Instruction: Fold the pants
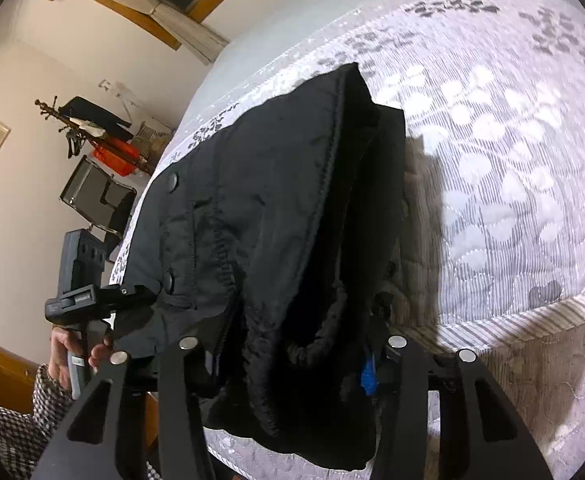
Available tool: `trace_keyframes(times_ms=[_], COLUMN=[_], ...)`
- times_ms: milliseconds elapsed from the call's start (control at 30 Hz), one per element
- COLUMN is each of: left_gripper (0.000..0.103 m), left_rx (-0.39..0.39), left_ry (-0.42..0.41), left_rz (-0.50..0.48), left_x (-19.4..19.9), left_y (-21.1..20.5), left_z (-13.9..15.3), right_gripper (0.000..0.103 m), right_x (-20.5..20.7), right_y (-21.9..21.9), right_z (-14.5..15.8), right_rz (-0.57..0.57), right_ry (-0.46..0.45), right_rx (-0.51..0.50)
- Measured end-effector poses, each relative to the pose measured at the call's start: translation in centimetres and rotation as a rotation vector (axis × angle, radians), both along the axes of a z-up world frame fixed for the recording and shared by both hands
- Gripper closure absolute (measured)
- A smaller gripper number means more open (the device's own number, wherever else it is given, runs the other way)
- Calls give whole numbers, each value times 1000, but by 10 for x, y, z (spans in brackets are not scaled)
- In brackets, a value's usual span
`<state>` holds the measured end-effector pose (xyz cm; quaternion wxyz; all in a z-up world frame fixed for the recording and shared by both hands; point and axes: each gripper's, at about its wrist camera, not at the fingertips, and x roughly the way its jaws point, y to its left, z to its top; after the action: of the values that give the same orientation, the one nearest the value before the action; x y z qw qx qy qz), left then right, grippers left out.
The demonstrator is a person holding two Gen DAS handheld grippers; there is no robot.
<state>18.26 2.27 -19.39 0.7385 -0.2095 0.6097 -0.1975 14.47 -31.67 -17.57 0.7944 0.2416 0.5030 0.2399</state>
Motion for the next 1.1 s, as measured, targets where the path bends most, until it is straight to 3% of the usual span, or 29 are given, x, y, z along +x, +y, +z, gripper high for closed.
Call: trace_keyframes(times_ms=[100, 500, 700, 1100], left_gripper=[32, 58, 65, 68], left_rx=[-8, -43, -66, -109], left_ry=[-23, -106, -140, -227], left_rz=[-15, -24, -20, 10], left_x=[-2, -13, -16, 4], left_y=[2, 8, 11, 11], left_z=[4, 18, 25, 49], right_gripper=[55, 57, 59, 62], right_x=[-2, -8, -13, 3], right_y=[4, 13, 21, 20], right_z=[5, 31, 47, 75], right_rz=[-1, 12, 13, 5], right_ry=[-10, -69, -121, -214], right_rx=[-11, -88, -132, -153])
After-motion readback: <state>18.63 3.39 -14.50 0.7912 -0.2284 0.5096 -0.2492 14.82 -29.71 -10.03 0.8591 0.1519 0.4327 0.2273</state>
